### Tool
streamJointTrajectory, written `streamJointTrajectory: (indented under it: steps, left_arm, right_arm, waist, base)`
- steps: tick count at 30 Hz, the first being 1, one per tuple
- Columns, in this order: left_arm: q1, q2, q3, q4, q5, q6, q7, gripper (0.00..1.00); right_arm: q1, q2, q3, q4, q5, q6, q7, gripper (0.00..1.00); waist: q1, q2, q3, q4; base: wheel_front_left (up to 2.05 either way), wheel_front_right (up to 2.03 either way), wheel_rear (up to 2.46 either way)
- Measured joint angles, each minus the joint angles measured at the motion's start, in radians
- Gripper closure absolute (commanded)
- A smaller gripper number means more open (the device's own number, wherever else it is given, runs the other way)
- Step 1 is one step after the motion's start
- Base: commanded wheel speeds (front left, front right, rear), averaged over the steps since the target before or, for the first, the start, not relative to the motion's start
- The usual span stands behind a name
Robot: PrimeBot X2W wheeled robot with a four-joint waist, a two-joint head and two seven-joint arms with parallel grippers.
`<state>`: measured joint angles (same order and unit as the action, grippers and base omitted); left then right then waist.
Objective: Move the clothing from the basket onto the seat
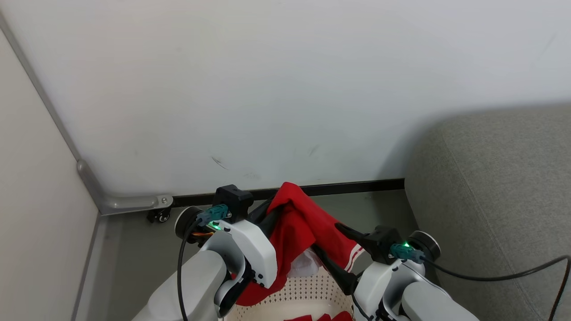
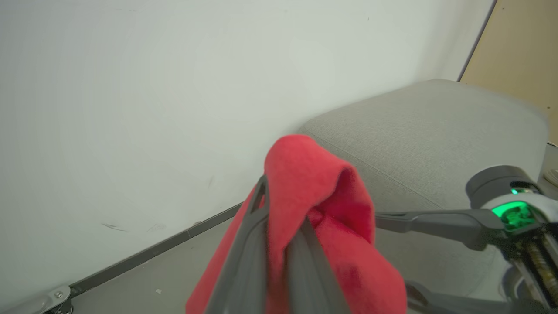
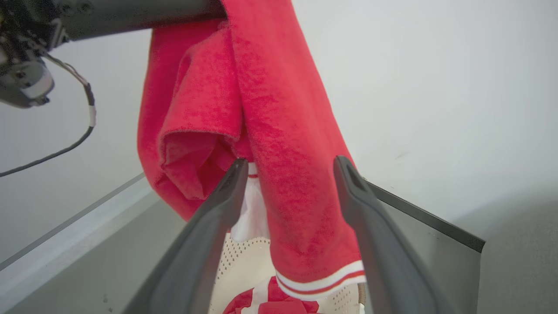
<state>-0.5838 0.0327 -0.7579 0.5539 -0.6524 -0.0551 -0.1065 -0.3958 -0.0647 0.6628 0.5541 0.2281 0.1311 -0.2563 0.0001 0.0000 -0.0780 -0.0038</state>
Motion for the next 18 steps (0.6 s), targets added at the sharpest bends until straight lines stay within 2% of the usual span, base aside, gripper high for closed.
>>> streamJointTrajectory:
  steps: [17, 18]
  left_arm:
    - [-0.002, 0.000, -0.042, -0.029, -0.030, 0.018, 0.001, 1.00]
    - [-0.003, 0.001, -0.044, -0.030, -0.034, 0.018, 0.001, 1.00]
  right_arm:
    - [-0.115, 0.002, 0.084, 0.086, -0.001, 0.000, 0.000, 0.00]
    - [-0.120, 0.003, 0.089, 0.092, -0.001, 0.000, 0.000, 0.03]
  waist:
    - [0.0000, 0.0000, 0.021, 0.021]
    - [0.0000, 0.0000, 0.023, 0.023]
  base:
    - [0.00, 0.00, 0.00]
    - [0.00, 0.00, 0.00]
